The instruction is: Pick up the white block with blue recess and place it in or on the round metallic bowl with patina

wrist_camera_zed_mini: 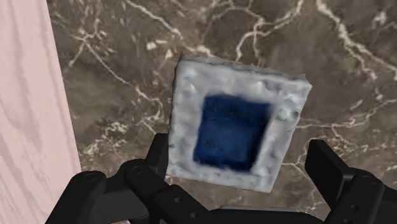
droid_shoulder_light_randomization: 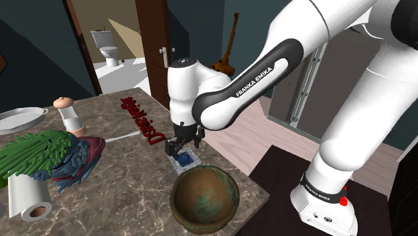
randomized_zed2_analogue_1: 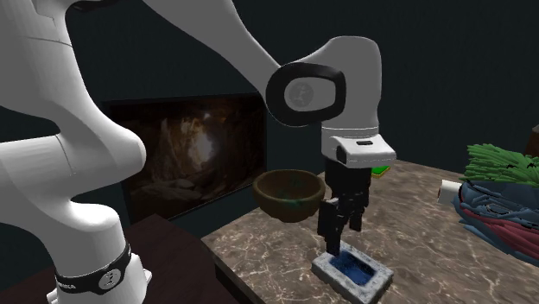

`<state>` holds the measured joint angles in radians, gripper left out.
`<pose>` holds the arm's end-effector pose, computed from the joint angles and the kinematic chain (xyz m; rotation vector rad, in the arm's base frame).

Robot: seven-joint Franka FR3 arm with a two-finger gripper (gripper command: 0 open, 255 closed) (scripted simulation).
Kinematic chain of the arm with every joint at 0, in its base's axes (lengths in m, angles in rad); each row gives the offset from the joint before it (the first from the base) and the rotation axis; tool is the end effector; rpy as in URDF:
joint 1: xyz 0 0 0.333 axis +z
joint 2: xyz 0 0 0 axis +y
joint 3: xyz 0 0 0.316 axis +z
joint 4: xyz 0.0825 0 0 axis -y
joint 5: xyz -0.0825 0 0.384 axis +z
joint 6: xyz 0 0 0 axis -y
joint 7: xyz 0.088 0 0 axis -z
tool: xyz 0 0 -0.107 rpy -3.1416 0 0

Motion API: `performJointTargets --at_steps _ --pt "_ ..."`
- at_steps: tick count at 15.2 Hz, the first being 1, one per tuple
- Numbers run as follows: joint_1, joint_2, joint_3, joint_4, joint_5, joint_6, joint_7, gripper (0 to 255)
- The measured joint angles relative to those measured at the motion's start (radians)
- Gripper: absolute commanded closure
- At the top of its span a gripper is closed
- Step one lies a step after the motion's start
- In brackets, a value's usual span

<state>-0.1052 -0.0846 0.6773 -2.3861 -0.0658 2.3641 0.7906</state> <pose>0.4136 0.2654 0.3496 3.0755 -0.2670 0.1487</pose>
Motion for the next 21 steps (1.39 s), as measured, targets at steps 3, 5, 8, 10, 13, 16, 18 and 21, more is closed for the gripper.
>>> performJointTargets --at_steps 3,5,8,10,13,16,18,21 --pt "0.016 0.24 0.024 0.28 -0.121 -0.262 0.136 0" --pt "0.049 0.345 0.016 0.4 -0.161 -0.374 0.183 0" --pt "0.064 0.392 0.005 0.418 -0.186 -0.38 0.206 0" --pt "0.066 0.405 0.0 0.406 -0.196 -0.361 0.213 0" --pt "0.066 0.414 -0.005 0.385 -0.206 -0.333 0.219 0" --pt "0.067 0.416 -0.005 0.382 -0.207 -0.329 0.221 0" --pt "0.067 0.416 -0.005 0.382 -0.207 -0.329 0.221 0" --pt "0.067 0.416 -0.005 0.382 -0.207 -0.329 0.221 255"
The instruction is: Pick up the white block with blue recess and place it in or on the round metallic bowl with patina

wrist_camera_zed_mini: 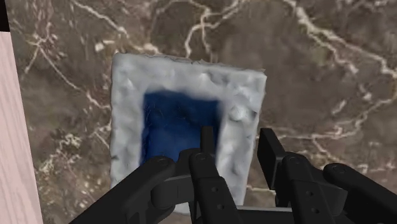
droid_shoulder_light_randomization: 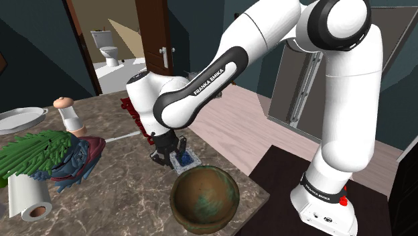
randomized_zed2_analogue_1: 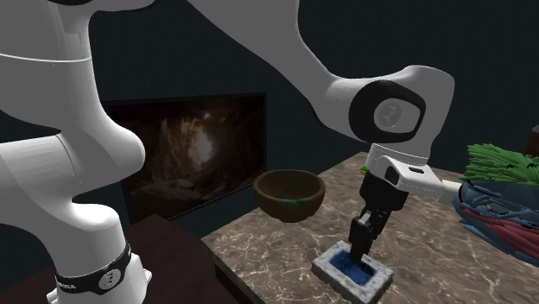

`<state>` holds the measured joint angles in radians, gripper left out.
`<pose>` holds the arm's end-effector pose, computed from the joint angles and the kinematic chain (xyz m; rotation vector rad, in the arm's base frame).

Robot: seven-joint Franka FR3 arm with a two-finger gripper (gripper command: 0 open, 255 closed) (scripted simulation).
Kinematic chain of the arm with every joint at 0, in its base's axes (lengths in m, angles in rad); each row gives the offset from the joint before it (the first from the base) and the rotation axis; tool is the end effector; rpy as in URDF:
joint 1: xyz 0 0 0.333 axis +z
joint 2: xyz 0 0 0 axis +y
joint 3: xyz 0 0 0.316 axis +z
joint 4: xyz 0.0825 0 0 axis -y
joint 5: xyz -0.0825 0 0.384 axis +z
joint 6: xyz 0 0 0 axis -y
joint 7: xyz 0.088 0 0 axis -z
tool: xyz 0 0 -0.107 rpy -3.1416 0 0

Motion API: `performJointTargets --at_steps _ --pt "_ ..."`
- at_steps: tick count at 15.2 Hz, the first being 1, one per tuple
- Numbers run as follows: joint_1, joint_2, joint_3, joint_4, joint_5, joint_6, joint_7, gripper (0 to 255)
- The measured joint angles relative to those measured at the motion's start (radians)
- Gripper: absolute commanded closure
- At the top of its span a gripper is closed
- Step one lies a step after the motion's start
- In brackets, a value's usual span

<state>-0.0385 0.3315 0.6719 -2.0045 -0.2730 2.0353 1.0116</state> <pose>0.4756 0.3172 0.3081 2.9430 -0.3432 -0.1914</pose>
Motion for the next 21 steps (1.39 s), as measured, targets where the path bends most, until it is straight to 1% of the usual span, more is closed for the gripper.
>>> performJointTargets --at_steps 9,14,21 --pt "-0.001 -0.004 0.001 0.003 0.003 -0.005 -0.002 255" --pt "-0.013 -0.046 0.015 0.018 0.035 -0.052 -0.024 255" --pt "-0.023 -0.09 0.028 0.064 0.07 -0.13 -0.051 255"
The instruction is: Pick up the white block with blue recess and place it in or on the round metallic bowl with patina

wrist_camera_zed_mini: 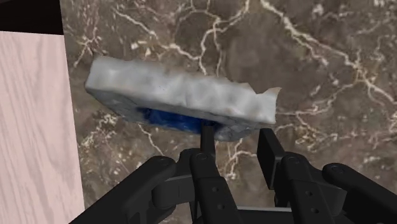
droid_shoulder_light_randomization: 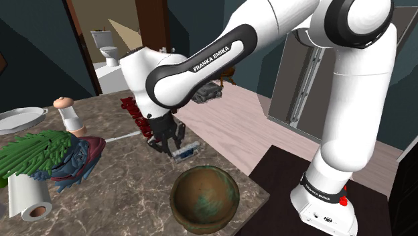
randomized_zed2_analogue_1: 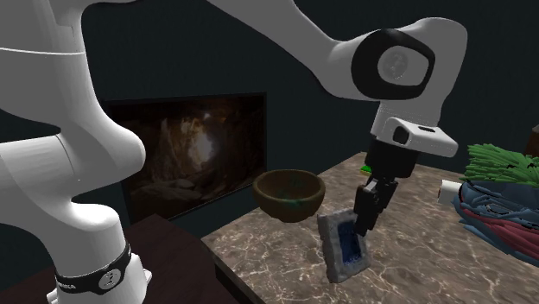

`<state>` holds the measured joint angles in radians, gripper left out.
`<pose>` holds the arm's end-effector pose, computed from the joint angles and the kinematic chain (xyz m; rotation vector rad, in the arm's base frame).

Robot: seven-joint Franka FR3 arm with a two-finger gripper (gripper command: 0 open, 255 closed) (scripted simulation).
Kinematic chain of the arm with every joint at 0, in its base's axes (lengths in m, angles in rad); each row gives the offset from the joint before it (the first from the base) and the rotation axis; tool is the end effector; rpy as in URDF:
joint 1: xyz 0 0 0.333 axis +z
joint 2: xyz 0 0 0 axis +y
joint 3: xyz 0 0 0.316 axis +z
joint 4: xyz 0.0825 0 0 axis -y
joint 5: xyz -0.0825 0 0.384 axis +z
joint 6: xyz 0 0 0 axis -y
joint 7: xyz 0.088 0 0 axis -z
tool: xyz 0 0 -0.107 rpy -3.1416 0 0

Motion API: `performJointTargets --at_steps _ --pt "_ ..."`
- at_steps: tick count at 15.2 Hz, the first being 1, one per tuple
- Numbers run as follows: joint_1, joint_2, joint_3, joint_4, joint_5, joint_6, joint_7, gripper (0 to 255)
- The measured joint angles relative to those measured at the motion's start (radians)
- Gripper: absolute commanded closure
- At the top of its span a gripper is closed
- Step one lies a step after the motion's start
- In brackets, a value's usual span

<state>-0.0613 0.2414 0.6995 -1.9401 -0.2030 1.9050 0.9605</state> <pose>0.4767 0.3177 0.3707 2.9433 -0.3433 -0.1907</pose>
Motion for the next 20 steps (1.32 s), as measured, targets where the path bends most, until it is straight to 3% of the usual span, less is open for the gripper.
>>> performJointTargets --at_steps 20 --pt "-0.014 -0.091 0.018 0.175 0.068 -0.241 -0.055 255"
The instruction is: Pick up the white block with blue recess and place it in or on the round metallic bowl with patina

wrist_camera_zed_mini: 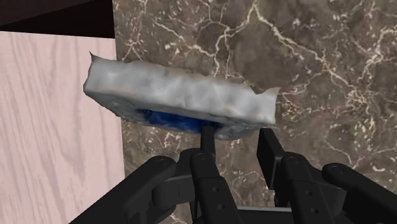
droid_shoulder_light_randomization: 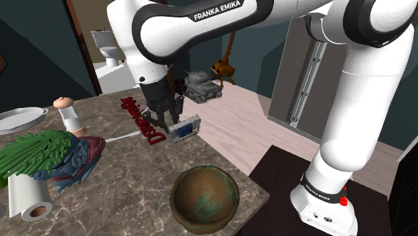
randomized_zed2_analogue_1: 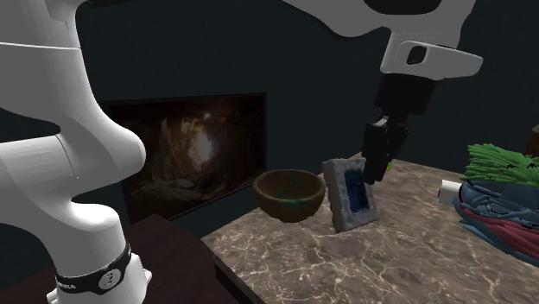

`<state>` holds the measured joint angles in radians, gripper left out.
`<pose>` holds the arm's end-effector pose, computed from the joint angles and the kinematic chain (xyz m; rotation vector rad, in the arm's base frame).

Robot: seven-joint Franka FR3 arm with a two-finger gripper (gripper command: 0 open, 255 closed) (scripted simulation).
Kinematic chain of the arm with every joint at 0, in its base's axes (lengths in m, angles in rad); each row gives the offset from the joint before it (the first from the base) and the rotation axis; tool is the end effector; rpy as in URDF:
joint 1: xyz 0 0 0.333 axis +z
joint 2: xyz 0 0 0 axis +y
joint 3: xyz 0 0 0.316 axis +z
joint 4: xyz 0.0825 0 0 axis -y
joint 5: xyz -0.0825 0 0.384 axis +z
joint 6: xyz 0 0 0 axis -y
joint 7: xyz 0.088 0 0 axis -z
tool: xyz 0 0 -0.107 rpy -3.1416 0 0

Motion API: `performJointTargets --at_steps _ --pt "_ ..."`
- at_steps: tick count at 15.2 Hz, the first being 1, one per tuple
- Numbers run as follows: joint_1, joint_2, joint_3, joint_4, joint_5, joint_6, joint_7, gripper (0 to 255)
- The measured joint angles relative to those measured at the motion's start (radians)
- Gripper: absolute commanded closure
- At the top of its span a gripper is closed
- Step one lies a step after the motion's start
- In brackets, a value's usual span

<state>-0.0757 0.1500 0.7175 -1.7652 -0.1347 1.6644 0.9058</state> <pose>0.4765 0.3180 0.4755 2.9433 -0.3431 -0.1908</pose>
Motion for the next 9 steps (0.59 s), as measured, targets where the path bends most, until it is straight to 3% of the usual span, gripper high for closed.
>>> performJointTargets --at_steps 9 --pt "0.048 -0.177 0.066 -0.134 0.141 0.001 0.078 255"
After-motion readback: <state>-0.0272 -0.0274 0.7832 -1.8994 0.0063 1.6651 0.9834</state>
